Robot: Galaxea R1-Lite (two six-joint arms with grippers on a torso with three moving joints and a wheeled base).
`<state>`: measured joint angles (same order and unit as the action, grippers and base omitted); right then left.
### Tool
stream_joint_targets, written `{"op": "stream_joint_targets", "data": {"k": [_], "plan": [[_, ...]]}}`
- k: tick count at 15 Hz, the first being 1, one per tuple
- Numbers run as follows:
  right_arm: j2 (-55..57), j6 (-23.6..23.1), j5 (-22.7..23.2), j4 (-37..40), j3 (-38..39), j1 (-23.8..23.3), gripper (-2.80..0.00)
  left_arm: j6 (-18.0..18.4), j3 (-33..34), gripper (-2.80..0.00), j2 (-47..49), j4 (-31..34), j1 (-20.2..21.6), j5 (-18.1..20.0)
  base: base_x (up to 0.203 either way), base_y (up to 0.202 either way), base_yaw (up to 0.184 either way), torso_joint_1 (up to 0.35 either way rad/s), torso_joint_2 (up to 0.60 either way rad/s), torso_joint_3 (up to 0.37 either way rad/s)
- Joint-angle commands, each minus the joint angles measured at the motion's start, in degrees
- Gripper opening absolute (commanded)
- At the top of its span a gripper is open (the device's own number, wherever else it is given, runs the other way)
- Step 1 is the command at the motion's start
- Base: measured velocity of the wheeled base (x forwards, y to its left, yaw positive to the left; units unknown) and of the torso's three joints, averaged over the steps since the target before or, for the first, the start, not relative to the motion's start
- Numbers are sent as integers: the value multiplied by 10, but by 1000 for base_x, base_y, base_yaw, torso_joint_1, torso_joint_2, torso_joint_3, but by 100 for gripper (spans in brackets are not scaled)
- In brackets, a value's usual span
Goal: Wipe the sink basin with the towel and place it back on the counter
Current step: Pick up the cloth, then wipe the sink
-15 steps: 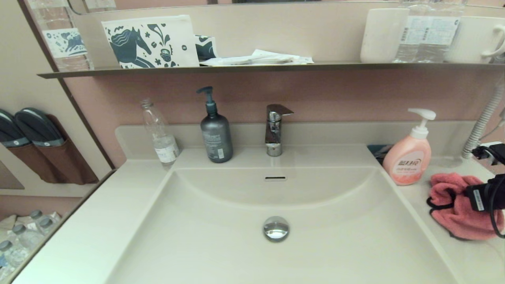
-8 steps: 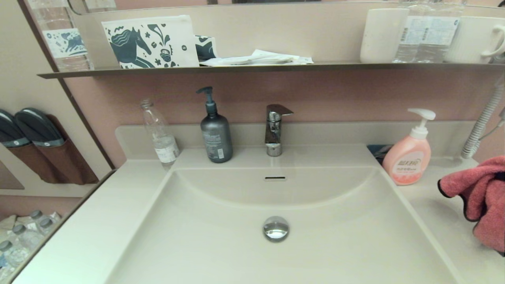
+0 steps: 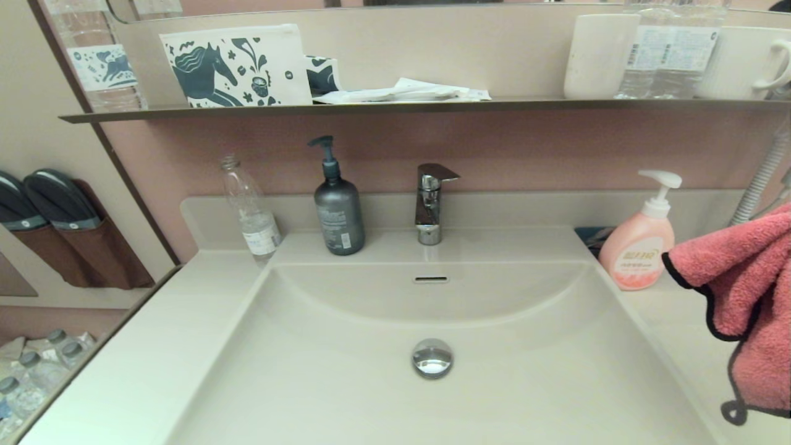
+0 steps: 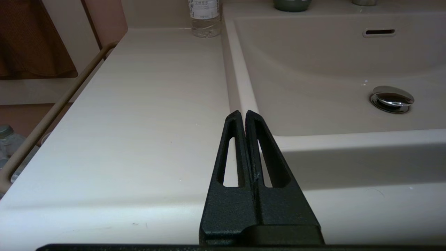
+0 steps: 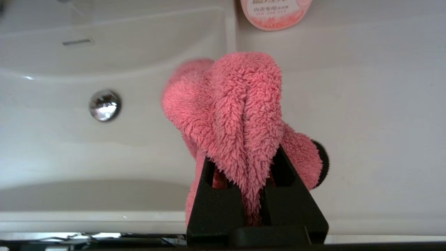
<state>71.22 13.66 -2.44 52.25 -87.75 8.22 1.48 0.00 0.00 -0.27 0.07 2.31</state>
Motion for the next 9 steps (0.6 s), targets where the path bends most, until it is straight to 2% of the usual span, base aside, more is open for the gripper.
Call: {"op": "stream_joint_targets", "data": {"k": [1,4,9], "plan": [[2,18,-6,5,-13,17,-280,0,0,-280,1,0,0,0,0,0,0,0,0,0],[12,54,-6,6,-13,48,-280,0,0,-280,1,0,0,0,0,0,0,0,0,0],[35,157,-6,6,-11,162,-280,0,0,-280,1,0,0,0,0,0,0,0,0,0]]}}
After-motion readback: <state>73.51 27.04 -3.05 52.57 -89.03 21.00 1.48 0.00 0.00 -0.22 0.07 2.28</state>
